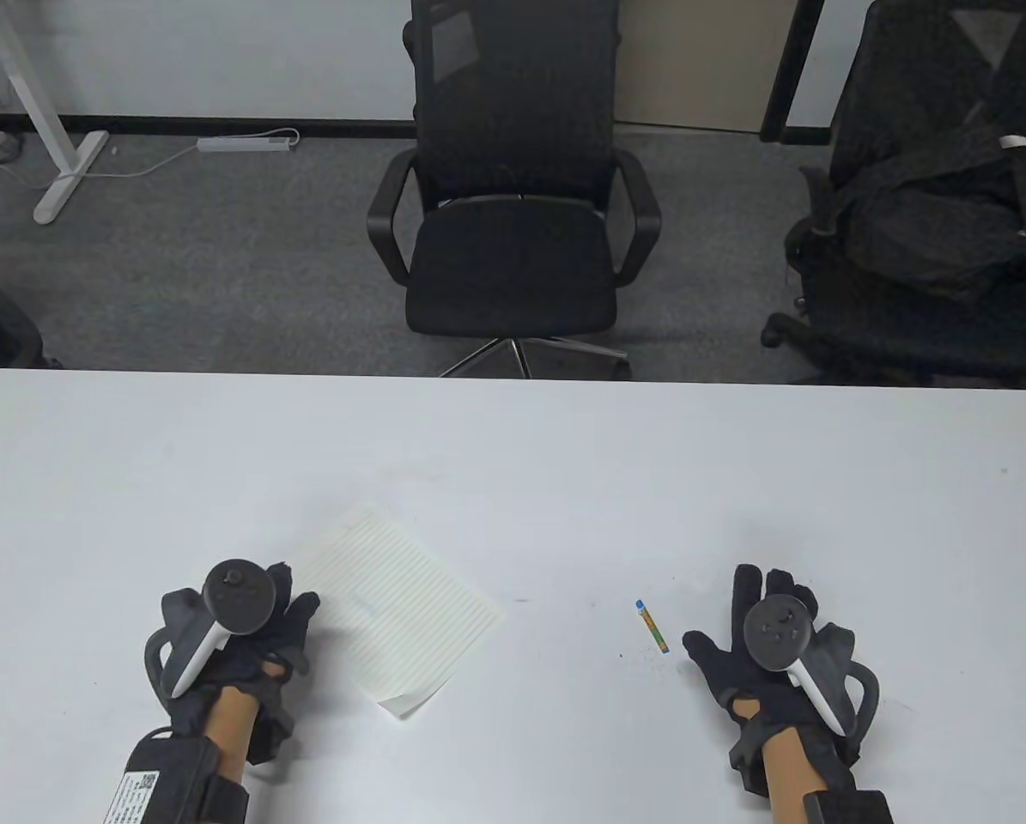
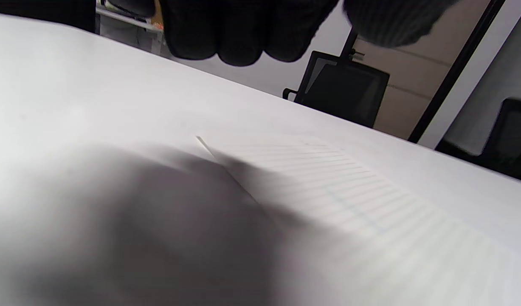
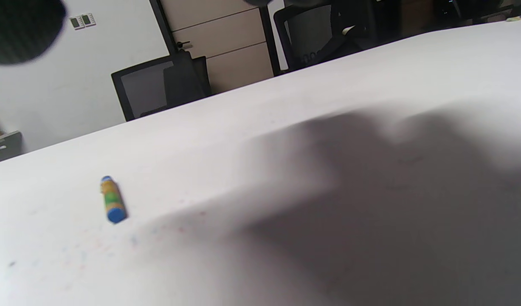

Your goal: Apply wax crayon on paper

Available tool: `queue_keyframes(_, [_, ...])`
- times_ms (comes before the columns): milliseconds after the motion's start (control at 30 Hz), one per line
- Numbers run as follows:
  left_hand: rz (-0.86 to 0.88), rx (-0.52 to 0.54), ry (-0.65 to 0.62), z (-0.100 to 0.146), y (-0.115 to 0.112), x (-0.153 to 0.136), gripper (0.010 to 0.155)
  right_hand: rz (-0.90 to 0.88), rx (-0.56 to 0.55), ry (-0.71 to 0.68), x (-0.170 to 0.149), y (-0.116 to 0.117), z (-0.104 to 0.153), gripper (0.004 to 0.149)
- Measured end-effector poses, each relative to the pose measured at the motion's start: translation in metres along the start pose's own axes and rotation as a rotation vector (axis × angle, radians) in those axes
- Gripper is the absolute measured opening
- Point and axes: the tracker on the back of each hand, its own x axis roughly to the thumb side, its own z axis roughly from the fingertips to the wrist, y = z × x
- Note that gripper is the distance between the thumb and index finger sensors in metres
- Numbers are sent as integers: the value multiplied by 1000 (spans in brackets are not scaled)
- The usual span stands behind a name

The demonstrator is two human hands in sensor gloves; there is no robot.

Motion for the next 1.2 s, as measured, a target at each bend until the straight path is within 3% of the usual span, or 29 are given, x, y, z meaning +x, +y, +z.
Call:
queue_keyframes(300, [-240,16,92,-44,-31,8,64,-6,5,-42,16,1,0,93])
queue_keyframes(533, [-286,-20,143,-64,-52,2,63,5,-2,-65,22,0,2,93])
queue_keyframes(600, [-269,-96,180,-67,-55,2,61,9,-3,-65,22,0,2,93])
queue_keyframes(700, [-253,-74,170,-70,-53,2,52,17,-2,-64,22,0,2,93])
queue_keyframes(800, [-225,-17,133,-68,-49,0,40,20,-1,-61,23,0,3,93])
queue_keyframes(900, [-163,53,51,-62,-36,-1,39,33,4,-59,23,1,2,93])
queue_keyframes(1033, [91,71,-17,-52,-7,-4,39,40,6,-61,23,2,3,92])
queue_keyframes(1200, [384,14,-243,-38,43,7,39,39,2,-64,24,3,2,91])
